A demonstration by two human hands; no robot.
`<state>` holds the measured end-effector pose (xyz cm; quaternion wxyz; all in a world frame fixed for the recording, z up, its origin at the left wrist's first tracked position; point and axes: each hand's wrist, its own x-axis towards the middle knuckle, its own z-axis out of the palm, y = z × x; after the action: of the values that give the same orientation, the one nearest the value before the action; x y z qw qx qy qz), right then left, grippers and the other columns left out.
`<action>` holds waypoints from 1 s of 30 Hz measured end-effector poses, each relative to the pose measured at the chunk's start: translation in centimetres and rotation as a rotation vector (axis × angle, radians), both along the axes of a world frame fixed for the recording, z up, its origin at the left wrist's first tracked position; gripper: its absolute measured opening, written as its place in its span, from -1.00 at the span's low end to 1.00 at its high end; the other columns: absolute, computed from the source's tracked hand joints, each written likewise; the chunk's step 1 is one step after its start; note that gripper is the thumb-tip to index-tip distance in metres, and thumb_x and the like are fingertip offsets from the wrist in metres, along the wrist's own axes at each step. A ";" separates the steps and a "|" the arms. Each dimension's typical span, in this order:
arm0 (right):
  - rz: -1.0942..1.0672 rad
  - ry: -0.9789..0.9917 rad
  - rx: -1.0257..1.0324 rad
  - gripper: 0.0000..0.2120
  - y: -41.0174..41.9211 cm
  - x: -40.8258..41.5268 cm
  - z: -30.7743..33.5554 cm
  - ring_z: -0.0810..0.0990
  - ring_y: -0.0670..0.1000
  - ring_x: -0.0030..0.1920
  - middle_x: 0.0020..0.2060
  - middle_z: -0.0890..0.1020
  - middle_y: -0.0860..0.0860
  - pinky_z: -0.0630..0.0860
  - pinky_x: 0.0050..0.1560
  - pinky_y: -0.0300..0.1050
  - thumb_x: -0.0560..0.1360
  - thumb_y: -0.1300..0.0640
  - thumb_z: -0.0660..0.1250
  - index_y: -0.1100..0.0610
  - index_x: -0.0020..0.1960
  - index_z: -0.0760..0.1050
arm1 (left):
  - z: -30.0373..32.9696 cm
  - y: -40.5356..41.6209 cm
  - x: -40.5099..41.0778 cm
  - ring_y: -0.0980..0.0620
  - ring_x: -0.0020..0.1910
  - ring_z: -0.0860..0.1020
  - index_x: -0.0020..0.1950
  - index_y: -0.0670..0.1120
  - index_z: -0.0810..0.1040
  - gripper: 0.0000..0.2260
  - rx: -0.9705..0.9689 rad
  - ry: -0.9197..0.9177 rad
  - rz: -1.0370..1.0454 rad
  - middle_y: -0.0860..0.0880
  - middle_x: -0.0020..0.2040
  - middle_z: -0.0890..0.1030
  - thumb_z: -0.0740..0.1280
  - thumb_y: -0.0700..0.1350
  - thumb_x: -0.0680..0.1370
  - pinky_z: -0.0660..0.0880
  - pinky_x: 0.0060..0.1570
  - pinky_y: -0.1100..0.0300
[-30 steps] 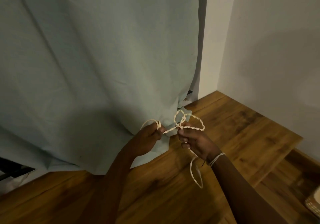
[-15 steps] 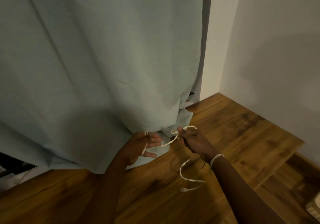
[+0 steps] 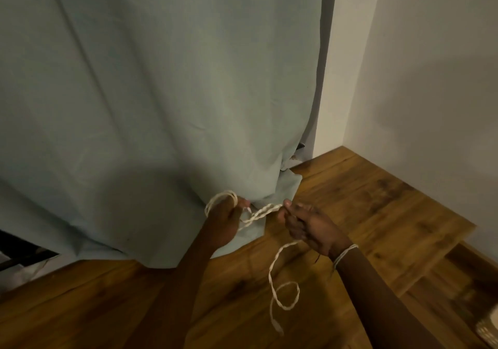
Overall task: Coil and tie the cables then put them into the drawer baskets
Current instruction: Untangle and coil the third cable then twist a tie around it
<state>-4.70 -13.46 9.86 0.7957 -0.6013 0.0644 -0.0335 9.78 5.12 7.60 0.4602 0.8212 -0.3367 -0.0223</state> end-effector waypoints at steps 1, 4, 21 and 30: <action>-0.034 -0.009 -0.032 -0.65 -0.2 0.1 0.3 0.21 -0.12 -0.54 -0.53 0.28 -0.02 0.19 -0.52 -0.28 0.59 -0.02 0.23 0.21 -0.13 0.63 | -0.1 0.0 -0.4 0.02 -0.03 0.61 0.03 -0.15 0.60 -0.82 0.160 0.021 -0.055 -0.09 -0.04 0.64 0.21 -0.17 0.64 0.53 0.13 0.05; -0.175 -0.011 -0.269 -0.66 -1.0 0.5 0.7 0.23 -0.07 -0.47 -0.48 0.28 0.04 0.23 -0.43 -0.21 0.64 -0.01 0.23 0.17 -0.07 0.67 | 0.9 0.1 -1.6 -0.05 -0.19 0.68 0.06 -0.14 0.53 -0.77 0.199 0.387 -0.152 -0.19 -0.09 0.67 0.15 -0.04 0.67 0.63 -0.12 0.01; -0.736 -0.003 -0.873 -0.75 -4.4 0.6 -1.9 0.61 -0.08 -0.18 -0.20 0.67 -0.01 0.41 -0.21 -0.22 0.67 0.09 0.21 0.09 -0.01 0.65 | 3.6 2.3 -2.5 0.14 -0.62 0.31 -0.12 -0.28 0.56 -0.71 -0.208 0.999 -0.581 -0.02 -0.58 0.36 0.13 -0.20 0.66 0.40 0.25 -0.35; -0.399 -0.510 -1.257 -0.50 0.9 2.2 -2.4 0.47 0.10 0.34 0.33 0.52 0.08 0.45 0.31 0.16 0.50 0.18 0.36 0.07 0.42 0.42 | 3.5 1.1 -2.3 0.16 -0.64 0.27 0.17 -0.33 0.49 -0.52 -0.462 1.139 -0.586 -0.01 -0.57 0.34 0.52 -0.05 0.42 0.47 0.17 -0.30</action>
<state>-2.50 -12.52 7.51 0.2668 -0.8970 -0.0465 -0.3493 7.50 6.19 11.10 0.7044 0.4369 -0.2464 -0.5022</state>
